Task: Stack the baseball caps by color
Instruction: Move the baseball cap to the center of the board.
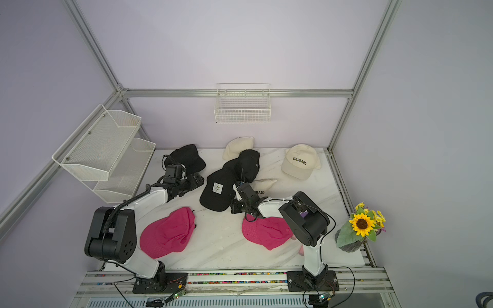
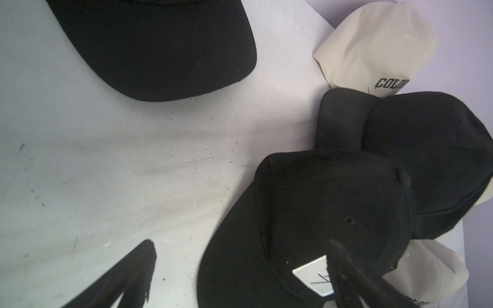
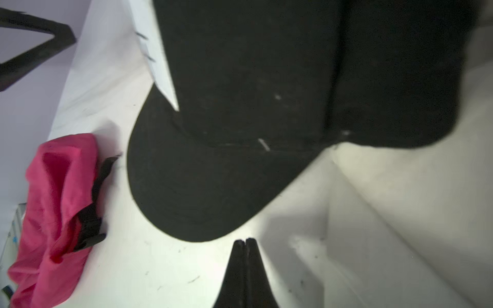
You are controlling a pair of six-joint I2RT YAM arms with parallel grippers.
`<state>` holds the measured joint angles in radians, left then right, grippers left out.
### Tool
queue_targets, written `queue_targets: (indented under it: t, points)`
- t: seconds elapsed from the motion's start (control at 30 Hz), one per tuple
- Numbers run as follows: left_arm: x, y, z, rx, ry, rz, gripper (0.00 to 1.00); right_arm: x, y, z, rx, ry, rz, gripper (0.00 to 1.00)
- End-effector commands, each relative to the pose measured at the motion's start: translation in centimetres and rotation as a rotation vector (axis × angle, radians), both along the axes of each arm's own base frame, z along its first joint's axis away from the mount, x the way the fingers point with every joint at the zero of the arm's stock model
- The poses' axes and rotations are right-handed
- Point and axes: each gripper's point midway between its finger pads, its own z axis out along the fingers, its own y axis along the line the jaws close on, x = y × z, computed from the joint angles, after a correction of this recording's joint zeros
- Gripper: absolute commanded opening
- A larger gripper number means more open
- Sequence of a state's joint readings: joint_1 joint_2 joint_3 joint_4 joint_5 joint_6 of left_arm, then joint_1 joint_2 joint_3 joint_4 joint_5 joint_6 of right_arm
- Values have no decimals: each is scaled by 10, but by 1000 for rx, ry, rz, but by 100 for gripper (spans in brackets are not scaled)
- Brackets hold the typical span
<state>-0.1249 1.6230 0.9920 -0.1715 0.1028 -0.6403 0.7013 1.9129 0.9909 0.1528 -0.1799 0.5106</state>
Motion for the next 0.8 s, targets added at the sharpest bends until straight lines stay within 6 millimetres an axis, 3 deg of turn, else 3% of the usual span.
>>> queue_targets:
  t: [0.0,0.13,0.27,0.4,0.5,0.63,0.7,0.77]
  points:
    - [23,-5,15,-1,-76,-51,100,20,-20,-5,-75,-32,-133,0]
    - [30,-16,2,-37,-63,-93,100,35,-63,-22,-192,-37,-272,0]
    - [31,-21,-9,-53,-66,-121,100,52,-117,-24,-261,-50,-416,0]
    - [30,-23,-14,-57,-72,-137,100,62,-137,-8,-279,-89,-482,0]
    - [28,-24,-17,-67,-76,-143,100,66,-111,35,-112,-135,-417,1]
    - [27,-30,-17,-107,-75,-166,100,52,-58,111,266,-195,-224,39]
    - [26,-35,-18,-136,-76,-182,100,39,-40,129,376,-195,-137,58]
    - [24,-40,-23,-161,-68,-197,100,31,-24,131,402,-191,-71,80]
